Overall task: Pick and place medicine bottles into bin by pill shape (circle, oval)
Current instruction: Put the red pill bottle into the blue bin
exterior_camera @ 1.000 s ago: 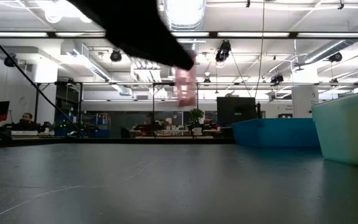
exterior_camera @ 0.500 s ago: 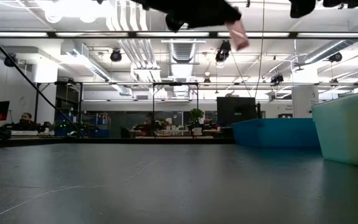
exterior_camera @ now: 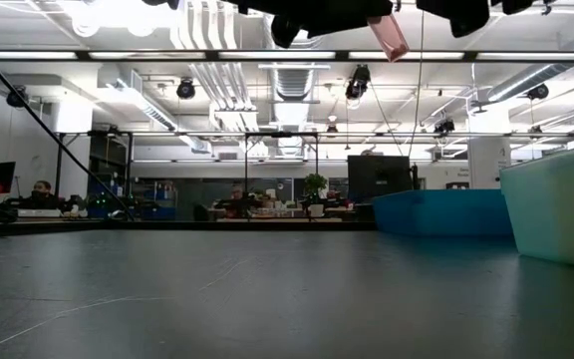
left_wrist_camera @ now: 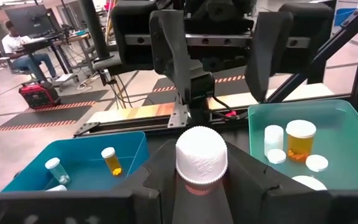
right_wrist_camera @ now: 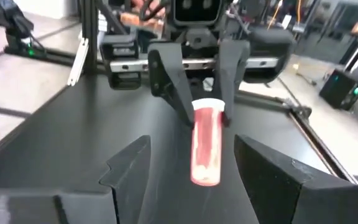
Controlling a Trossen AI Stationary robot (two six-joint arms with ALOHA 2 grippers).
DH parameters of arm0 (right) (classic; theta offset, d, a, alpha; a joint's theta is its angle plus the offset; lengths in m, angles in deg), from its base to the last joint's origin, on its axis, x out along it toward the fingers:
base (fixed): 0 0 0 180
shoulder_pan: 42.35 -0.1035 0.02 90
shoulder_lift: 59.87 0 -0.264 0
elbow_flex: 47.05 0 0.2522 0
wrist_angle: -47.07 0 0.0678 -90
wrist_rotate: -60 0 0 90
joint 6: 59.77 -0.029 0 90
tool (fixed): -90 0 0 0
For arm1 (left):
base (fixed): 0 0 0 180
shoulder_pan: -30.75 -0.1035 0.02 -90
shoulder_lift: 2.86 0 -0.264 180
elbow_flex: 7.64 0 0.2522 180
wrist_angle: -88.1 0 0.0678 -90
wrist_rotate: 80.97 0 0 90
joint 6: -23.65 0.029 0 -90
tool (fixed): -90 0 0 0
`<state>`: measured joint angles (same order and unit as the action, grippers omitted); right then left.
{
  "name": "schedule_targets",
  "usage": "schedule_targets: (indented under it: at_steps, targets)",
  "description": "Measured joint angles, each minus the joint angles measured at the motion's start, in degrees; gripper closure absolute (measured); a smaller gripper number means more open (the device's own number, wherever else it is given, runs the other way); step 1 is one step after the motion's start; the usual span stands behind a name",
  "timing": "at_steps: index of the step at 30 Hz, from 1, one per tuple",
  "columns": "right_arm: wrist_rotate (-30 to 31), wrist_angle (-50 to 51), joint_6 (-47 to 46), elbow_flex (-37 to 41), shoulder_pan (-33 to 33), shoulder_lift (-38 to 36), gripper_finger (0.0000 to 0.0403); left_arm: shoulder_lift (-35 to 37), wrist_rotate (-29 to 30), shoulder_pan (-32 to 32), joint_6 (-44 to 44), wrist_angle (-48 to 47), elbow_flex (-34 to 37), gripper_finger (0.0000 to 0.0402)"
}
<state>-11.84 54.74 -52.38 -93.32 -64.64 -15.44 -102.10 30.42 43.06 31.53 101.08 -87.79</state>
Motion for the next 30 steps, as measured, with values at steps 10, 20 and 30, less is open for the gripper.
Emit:
schedule_targets:
  at_steps: [10,20,30]
  targets:
    - [3.23,3.86,-2.73,-5.91,0.55,8.68,0.0179,-0.02,-0.21,0.98,0.02,1.71,-0.13,0.0311]
    - [3.06,4.11,-0.88,-8.29,1.82,13.26,0.0185,0.02,-0.23,0.92,0.04,2.72,-0.02,0.0311]
    - [3.12,4.07,-0.75,-8.38,2.21,13.29,0.0290,0.02,-0.18,0.94,0.00,2.77,-0.02,0.0311]
